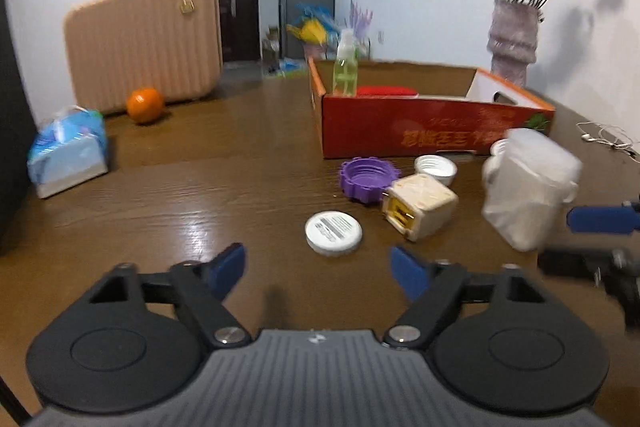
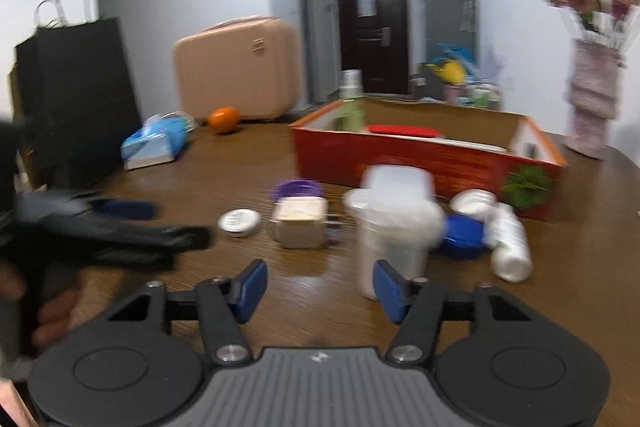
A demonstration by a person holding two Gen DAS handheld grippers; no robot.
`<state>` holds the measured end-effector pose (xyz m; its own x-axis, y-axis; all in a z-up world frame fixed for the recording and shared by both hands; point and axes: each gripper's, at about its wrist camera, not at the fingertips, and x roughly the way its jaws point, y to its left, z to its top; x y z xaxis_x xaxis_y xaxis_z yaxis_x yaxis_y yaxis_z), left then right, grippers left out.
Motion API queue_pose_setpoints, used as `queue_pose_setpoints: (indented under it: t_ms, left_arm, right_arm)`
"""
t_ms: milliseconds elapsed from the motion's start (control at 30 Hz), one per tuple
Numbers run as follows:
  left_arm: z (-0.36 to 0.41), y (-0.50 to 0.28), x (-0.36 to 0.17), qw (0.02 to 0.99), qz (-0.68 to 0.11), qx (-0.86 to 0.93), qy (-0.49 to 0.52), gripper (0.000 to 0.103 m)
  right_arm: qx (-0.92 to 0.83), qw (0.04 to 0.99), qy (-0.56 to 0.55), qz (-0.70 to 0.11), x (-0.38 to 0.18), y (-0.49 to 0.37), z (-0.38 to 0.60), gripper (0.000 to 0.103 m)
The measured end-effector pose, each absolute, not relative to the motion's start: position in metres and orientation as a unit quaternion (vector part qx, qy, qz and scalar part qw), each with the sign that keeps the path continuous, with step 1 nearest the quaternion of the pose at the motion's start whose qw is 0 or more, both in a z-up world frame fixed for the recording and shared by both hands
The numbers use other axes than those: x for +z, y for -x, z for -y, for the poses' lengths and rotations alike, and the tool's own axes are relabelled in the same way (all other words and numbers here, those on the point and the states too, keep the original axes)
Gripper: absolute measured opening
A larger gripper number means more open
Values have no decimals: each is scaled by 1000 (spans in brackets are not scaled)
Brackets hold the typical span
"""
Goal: Organize rigid objects
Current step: 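Grasp the white round tin with the left gripper while the right gripper grasps the cream cube plug, then carry the tin and the cube plug into the red box with both grippers and release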
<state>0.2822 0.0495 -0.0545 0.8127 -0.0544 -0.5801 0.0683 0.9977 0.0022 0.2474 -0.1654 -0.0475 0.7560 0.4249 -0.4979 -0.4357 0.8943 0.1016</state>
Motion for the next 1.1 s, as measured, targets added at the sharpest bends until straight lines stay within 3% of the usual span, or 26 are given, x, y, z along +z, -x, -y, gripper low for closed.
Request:
queue_pose_setpoints:
  t_ms: [67,233,400,767,1100]
  left_arm:
    - [-54,-304,-60,945,-326,-33,-14,70]
    - [-57,-328,-67,938,-336,-76,-36,69]
    - [-58,-336,-73,940,-322,-106,-46,40]
    - [-73,-269,-59,960,-278,20,-41,40]
    - [-74,-172,-38,966,-252,66,-5,40]
  right_arm:
    - [246,933,23,-262,-48,-259,147,57]
    - [218,936,85,-265,-55,-296,102,56]
    - [215,932,120,-266,-59,-317,81,56]
    - [219,922,151,-280,-67,-342,64,53]
    - [283,902,191,-264,-65,-225,55,53]
